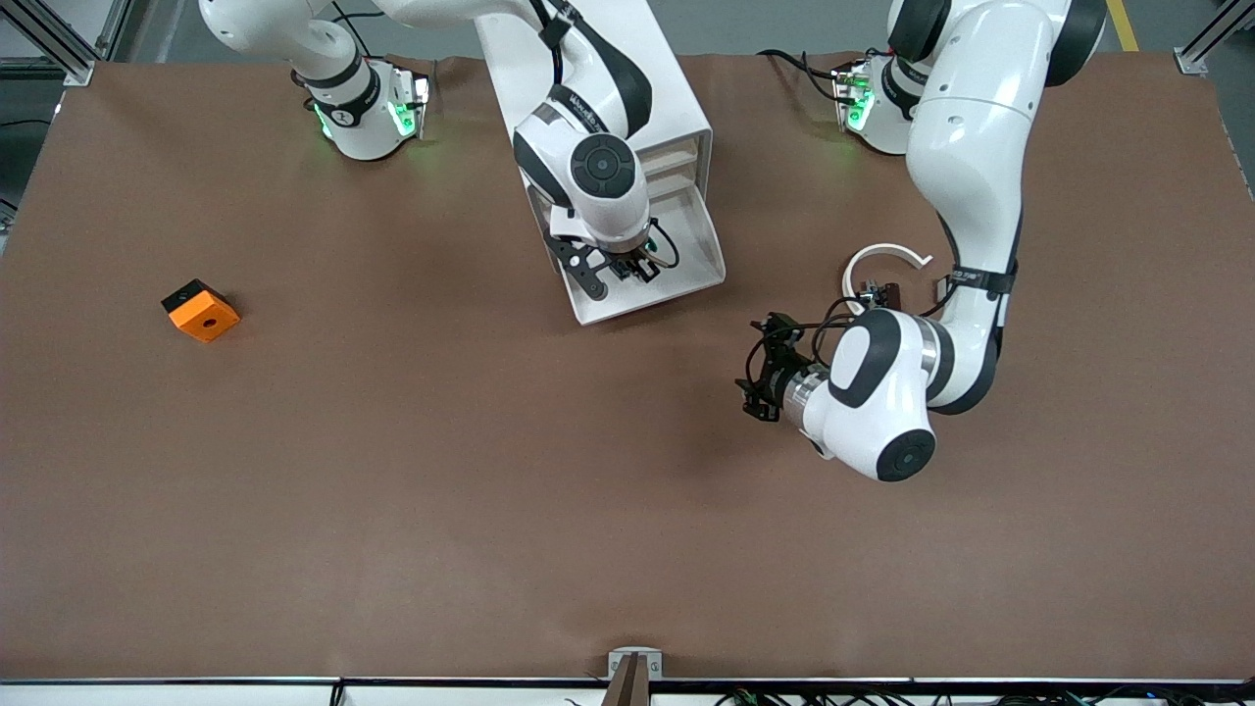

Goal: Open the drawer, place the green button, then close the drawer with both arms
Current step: 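Lower the button into the drawer while the left gripper draws back, then open the right gripper to release the button inside the drawer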

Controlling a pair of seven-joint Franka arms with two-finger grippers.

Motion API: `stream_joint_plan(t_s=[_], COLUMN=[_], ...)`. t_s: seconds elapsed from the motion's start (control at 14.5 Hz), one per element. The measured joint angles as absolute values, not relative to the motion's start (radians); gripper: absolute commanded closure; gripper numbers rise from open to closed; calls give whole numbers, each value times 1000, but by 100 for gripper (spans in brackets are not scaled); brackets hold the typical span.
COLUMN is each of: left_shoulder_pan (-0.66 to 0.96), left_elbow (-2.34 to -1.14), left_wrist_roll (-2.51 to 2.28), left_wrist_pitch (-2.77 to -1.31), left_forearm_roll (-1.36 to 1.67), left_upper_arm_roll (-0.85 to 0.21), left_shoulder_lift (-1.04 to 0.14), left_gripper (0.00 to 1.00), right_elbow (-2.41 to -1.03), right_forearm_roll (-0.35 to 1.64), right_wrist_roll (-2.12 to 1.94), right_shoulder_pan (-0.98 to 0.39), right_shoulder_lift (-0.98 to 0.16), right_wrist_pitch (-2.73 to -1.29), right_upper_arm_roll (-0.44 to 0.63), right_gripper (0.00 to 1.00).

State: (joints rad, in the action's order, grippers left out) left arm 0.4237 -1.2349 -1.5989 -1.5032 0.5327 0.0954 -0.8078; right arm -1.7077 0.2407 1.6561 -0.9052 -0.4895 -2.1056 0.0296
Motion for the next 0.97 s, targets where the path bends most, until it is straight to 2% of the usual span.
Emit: stream_joint_plan(t_s=[0.41, 0.62, 0.69, 0.76, 0.83, 0.97], left_shoulder_pan=[413, 411, 413, 416, 420, 431], left_elbow=[-1234, -1231, -1231, -1231, -1231, -1232], left_wrist_roll=[-1389, -1189, -1125, -1073, -1038, -980], left_wrist_pitch=[-1503, -1504, -1508, -1520, -1533, -1573], left_forearm_roll=[317, 244, 237, 235, 234, 231], left_upper_arm_roll=[102, 106, 106, 106, 105, 104], left_shoulder_lift=[-791, -768, -757, -745, -735, -725], left_gripper=[0, 0, 0, 0, 0, 0], right_elbow=[-1708, -1708, -1708, -1708, -1708, -1707], right_forearm_roll=[241, 241, 241, 241, 241, 241], right_wrist_roll=[1656, 1656, 1656, 1656, 1656, 1656], right_shoulder_pan=[-907, -913, -916, -919, -920, -920], right_shoulder_lift=[-507, -510, -511, -511, -511, -511], right_wrist_pitch=[-2117, -2118, -2118, -2118, -2118, -2118], right_upper_arm_roll=[30, 30, 30, 30, 30, 30], right_gripper=[70, 54, 45, 25, 0, 0])
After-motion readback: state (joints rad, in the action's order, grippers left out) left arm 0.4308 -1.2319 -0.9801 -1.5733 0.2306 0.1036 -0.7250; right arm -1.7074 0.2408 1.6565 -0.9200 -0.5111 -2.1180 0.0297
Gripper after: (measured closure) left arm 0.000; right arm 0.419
